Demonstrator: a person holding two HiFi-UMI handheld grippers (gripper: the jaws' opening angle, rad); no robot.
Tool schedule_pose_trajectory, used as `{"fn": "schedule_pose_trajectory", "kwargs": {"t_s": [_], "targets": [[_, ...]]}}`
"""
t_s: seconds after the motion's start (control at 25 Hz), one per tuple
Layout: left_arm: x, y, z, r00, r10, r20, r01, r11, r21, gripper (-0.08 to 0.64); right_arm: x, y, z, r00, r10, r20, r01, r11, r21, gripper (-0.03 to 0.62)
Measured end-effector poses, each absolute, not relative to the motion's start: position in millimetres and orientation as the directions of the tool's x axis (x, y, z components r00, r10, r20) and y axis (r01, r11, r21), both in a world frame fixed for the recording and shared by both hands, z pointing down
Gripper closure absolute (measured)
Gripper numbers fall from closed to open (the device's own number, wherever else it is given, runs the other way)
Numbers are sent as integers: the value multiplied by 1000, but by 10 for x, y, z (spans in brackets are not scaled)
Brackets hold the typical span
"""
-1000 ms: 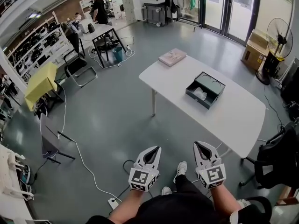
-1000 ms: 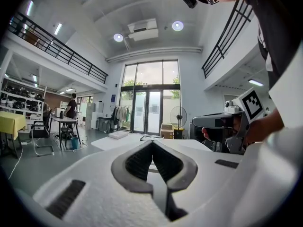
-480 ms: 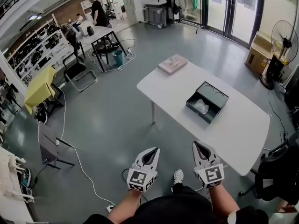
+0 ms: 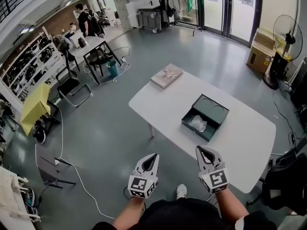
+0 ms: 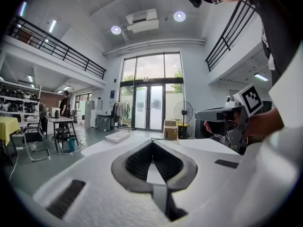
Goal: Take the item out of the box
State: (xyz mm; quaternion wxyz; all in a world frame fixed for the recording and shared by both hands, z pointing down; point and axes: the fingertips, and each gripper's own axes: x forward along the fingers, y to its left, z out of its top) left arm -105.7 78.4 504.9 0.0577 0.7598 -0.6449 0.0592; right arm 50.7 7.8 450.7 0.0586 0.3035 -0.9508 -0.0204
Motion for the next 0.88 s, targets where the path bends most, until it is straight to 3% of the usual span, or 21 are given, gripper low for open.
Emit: {"fn": "schedule_pose_trajectory", "kwargs": {"t_s": [0.48, 0.88], "targets": [[-1052, -248, 5124, 240, -959, 148, -971, -236, 43, 551, 587, -718, 4698, -752, -645, 139, -645, 763, 50, 586], [-1388, -1416, 4952, 386, -914, 127, -922, -383, 50, 551, 259, -1673, 4739, -630, -758, 172, -762, 645, 53, 586]]}}
